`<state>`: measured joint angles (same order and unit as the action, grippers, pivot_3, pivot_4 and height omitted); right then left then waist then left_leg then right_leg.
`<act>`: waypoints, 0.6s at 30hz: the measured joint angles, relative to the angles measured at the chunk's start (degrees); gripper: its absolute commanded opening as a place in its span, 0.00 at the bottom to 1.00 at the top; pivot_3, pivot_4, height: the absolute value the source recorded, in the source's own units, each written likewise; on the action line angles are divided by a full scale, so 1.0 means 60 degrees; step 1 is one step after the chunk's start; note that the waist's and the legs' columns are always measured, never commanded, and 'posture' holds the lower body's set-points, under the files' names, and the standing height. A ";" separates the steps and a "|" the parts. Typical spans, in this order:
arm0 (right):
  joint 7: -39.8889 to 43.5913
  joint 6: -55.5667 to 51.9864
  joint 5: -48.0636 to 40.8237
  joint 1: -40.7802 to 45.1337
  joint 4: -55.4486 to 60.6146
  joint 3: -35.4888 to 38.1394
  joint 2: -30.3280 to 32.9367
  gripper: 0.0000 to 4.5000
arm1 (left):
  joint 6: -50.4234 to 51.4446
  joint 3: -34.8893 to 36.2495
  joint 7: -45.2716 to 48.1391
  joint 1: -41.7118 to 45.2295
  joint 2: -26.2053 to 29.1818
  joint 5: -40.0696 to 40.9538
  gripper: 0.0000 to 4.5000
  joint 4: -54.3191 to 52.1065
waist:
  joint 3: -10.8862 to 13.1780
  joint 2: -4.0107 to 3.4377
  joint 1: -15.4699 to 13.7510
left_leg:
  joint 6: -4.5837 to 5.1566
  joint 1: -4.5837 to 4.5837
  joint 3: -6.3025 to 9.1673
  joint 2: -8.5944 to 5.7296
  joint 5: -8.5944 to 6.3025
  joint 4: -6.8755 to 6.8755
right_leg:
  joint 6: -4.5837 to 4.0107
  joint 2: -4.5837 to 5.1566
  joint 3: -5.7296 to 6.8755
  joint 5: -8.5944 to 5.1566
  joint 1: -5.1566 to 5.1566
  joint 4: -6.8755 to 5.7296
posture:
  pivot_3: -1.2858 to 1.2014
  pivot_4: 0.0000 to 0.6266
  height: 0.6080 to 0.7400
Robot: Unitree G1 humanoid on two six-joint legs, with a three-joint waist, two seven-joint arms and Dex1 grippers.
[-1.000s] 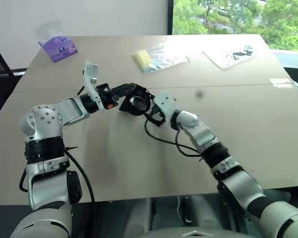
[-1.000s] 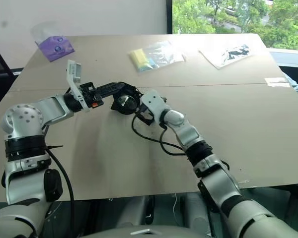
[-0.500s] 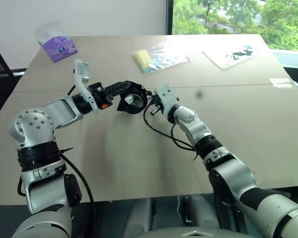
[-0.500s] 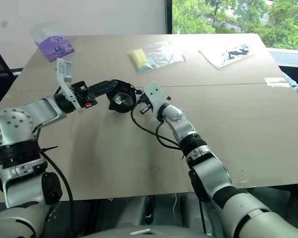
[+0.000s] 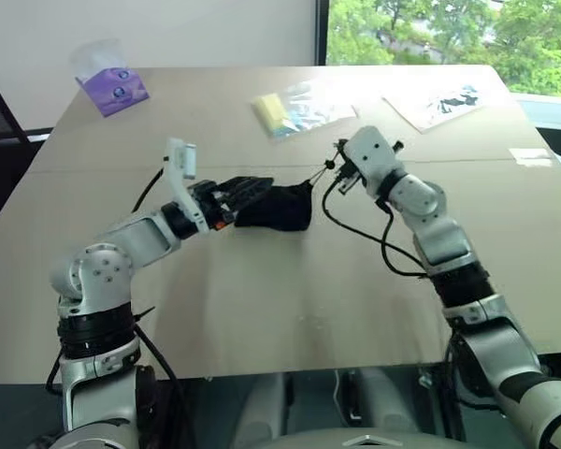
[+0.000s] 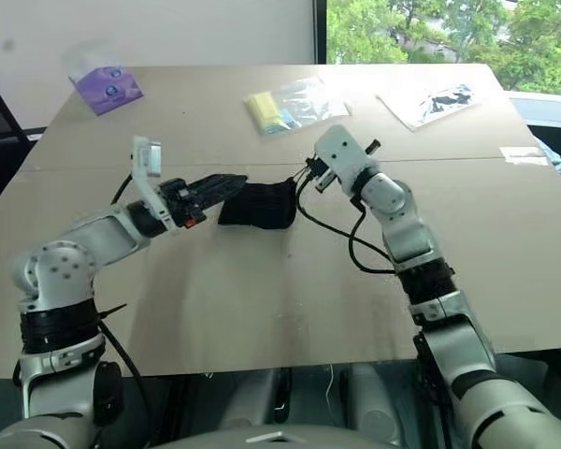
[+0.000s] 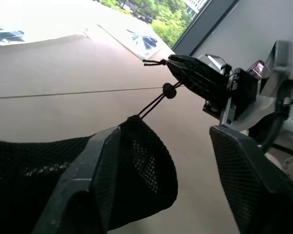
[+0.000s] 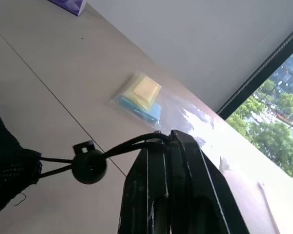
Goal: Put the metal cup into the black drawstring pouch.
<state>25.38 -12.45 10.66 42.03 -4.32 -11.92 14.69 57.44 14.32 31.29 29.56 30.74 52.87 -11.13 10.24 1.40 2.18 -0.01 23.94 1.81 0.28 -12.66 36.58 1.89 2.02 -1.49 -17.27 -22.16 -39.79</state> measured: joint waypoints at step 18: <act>0.1072 -0.2960 0.0426 0.0113 0.3585 -0.0300 0.1105 0.00 | -0.3456 -0.3235 0.2511 0.2812 -0.1359 -0.3256 0.66 0.2457 | 0.0001 -0.0001 -0.0038 | 0.0006 0.0002 -0.0009 -0.0005 0.0002 0.0009 | 0.0001 -0.0032 0.0032 -0.0001 0.0001 0.0004 | 0.52 0.24 1.00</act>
<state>31.81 -30.20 13.22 42.71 17.19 -13.72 21.32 36.71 -5.09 46.36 46.44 22.58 33.33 3.61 10.25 1.40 1.96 0.03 23.95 1.75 0.24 -12.64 36.63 1.89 1.83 -1.30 -17.27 -22.15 -39.76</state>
